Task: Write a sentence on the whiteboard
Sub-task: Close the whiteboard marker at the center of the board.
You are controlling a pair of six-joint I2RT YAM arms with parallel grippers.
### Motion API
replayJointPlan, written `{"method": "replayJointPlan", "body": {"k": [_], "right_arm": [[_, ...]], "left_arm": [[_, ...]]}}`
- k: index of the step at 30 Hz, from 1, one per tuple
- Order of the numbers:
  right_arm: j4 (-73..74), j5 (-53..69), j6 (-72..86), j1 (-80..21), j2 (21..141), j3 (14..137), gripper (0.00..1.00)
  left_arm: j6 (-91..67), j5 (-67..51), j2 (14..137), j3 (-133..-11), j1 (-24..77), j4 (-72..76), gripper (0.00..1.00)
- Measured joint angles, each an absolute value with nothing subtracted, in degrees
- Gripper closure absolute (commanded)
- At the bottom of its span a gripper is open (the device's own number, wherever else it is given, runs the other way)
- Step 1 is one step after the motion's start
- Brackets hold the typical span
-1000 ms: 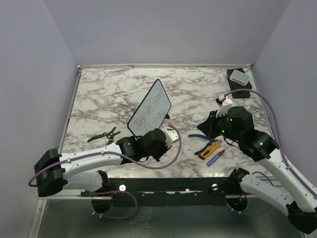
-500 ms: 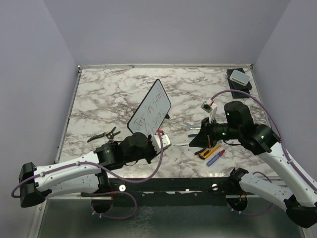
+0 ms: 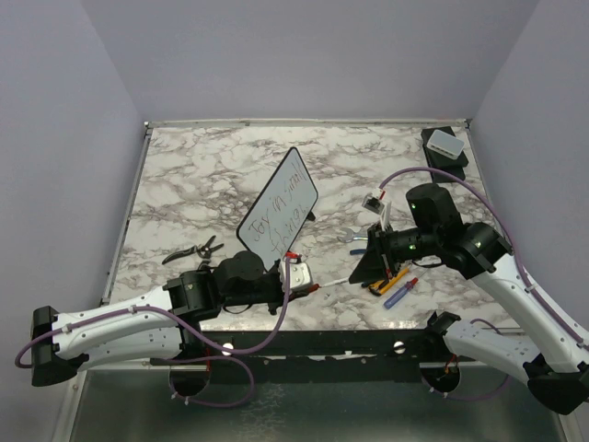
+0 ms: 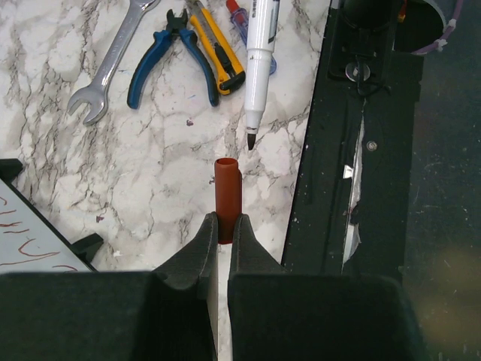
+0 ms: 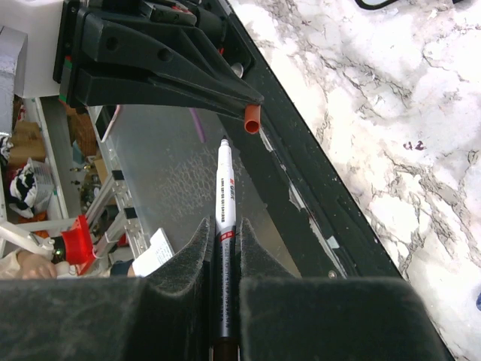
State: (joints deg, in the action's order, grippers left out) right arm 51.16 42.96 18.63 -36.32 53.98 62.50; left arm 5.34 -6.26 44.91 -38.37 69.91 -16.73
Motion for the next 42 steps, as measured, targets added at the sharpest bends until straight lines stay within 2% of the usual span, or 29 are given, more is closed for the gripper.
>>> {"method": "replayJointPlan", "body": {"k": [42], "right_arm": [[52.36, 43.57, 16.78, -36.32, 57.56, 62.50, 0.99]], "left_arm": [[5.37, -8.60, 43.99, -38.06, 71.02, -15.94, 1.00]]}}
